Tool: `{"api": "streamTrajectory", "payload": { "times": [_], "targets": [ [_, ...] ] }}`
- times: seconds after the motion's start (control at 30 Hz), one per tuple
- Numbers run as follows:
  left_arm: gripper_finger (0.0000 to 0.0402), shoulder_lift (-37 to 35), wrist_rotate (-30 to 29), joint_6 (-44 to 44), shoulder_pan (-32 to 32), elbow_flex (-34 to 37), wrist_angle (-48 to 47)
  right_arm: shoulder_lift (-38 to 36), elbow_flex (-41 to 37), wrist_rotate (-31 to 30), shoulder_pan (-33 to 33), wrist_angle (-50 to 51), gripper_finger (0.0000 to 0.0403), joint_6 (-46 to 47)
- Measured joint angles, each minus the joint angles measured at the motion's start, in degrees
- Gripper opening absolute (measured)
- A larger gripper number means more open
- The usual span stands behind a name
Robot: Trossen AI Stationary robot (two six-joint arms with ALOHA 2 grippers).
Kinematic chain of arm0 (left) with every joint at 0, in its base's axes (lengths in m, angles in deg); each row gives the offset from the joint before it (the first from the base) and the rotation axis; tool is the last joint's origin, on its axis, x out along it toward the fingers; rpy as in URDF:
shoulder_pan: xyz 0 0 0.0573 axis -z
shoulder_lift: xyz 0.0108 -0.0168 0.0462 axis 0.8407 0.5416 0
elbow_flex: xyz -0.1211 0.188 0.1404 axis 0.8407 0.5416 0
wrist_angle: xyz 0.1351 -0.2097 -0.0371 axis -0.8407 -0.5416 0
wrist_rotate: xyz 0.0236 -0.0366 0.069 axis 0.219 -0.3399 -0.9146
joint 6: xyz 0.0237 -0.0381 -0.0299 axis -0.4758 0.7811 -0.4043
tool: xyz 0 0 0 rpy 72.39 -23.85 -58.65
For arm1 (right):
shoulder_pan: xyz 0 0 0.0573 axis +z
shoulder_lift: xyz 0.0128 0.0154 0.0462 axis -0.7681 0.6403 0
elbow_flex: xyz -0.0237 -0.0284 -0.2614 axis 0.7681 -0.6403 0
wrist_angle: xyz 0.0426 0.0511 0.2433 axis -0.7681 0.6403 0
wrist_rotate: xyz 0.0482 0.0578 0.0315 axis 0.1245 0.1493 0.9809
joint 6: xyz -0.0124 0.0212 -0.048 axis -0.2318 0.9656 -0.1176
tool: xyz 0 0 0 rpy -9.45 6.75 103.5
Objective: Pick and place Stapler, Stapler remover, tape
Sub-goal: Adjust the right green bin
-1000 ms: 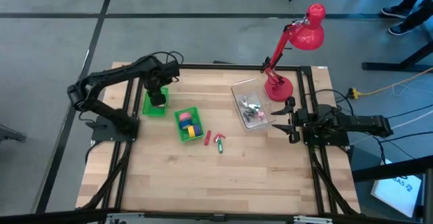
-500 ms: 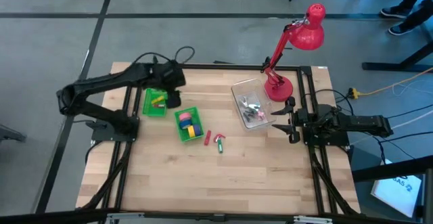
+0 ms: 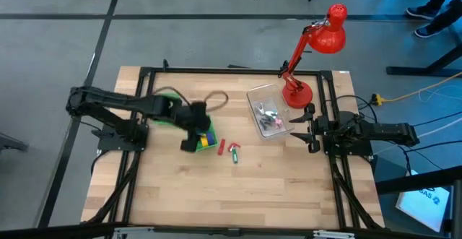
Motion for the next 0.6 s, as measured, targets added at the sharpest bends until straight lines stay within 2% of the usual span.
{"api": "streamTrajectory", "payload": {
  "times": [0.23,0.37,0.47,0.6],
  "targets": [
    [0.0170,6.33,1.14,1.54,7.68,0.20,0.41,0.00,0.00,0.00,-0.01,0.01,0.0232,0.00],
    [0.0159,11.18,5.35,2.35,9.61,0.20,0.48,0.00,0.00,0.00,0.00,0.00,0.0232,-0.02],
    [0.0137,14.72,6.77,3.80,10.69,0.20,0.38,0.00,0.00,0.00,0.00,0.02,0.0232,0.00],
    [0.0092,18.31,5.87,4.80,11.37,0.20,-0.01,-0.02,0.00,0.00,-0.01,0.00,0.0232,0.00]
  ]
}}
